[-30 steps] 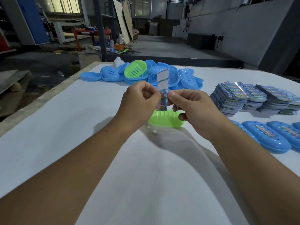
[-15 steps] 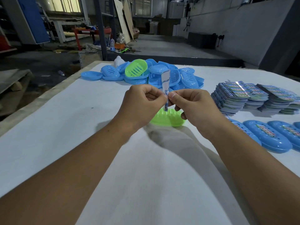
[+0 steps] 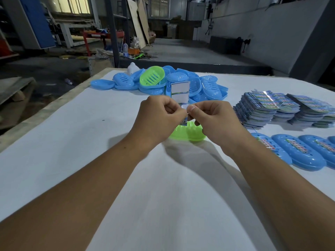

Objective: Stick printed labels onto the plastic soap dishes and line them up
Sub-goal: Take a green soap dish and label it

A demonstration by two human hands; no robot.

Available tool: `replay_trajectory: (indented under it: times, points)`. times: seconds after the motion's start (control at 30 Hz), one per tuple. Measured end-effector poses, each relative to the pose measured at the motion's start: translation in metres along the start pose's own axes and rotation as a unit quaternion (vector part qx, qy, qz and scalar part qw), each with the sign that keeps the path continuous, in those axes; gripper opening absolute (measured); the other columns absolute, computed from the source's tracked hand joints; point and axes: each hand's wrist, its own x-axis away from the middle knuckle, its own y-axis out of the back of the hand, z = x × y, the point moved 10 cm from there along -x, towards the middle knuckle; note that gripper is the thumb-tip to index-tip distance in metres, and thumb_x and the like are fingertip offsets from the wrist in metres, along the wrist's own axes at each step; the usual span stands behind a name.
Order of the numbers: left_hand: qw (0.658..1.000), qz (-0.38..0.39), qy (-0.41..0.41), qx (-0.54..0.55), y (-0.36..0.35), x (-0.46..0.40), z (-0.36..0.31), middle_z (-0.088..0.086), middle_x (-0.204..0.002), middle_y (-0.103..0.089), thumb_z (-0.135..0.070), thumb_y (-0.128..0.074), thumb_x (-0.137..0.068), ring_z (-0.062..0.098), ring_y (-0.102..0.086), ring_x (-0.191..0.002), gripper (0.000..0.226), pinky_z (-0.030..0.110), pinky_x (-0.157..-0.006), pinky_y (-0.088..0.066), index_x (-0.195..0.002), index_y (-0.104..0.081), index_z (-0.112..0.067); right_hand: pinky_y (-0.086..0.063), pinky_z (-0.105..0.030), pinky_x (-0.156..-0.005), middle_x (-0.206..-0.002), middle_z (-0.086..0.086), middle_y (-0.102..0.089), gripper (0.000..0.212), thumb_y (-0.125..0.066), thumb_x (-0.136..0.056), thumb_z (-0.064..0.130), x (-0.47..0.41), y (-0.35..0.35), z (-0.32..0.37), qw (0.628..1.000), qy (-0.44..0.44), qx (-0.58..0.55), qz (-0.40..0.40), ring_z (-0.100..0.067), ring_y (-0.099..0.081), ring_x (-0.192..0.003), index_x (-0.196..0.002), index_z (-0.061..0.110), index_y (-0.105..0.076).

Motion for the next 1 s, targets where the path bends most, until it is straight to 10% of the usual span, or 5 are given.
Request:
replay_trajectory:
  times: [0.27, 0.47, 0.73, 1.0]
  points:
    - [0.999, -0.005, 0.019, -0.040, 0.009, -0.008, 0.014, -0.021, -0.057, -0.065, -0.032, -0.067, -0.070, -0.004, -0.055, -0.051, 0.012, 0.008, -0.048, -0.039, -0.062, -0.067, -0.023, -0.035, -0.027, -0.053, -0.062, -0.001, -0.064, 0.032, -0.055, -0.100, 0.027, -0.005, 0.020, 0.001, 0.983, 0.032, 0.170, -0.065, -0.008, -0.043, -0.050, -0.075, 0.012, -0.069]
    - [0.992, -0.024, 0.021, -0.121, 0.022, -0.013, 0.021, -0.011, -0.056, -0.061, -0.034, -0.065, -0.073, 0.005, -0.055, -0.057, 0.018, 0.021, -0.053, -0.037, -0.062, -0.061, -0.021, -0.046, -0.035, -0.071, -0.081, 0.002, -0.068, 0.027, -0.050, -0.101, 0.031, -0.007, 0.035, 0.000, 0.959, 0.025, 0.262, -0.102, -0.023, -0.061, -0.077, -0.081, 0.020, -0.064]
    - [0.982, 0.002, 0.034, -0.184, 0.022, -0.015, 0.025, -0.004, -0.065, -0.060, -0.038, -0.052, -0.073, 0.017, -0.057, -0.070, 0.024, 0.033, -0.062, -0.046, -0.067, -0.056, -0.015, -0.051, -0.042, -0.077, -0.083, -0.005, -0.068, 0.031, -0.046, -0.100, 0.031, -0.005, 0.033, -0.002, 0.951, 0.008, 0.292, -0.105, -0.031, -0.060, -0.083, -0.082, 0.014, -0.065]
    - [0.982, -0.104, 0.082, -0.136, 0.067, -0.021, 0.035, -0.009, -0.059, -0.055, -0.035, -0.058, -0.081, 0.008, -0.050, -0.060, 0.023, 0.028, -0.055, -0.035, -0.063, -0.054, -0.021, -0.038, -0.031, -0.052, -0.067, -0.024, -0.059, 0.032, -0.059, -0.091, 0.021, -0.004, 0.019, -0.009, 0.989, -0.039, 0.133, -0.059, -0.018, -0.043, -0.056, -0.078, -0.007, -0.067]
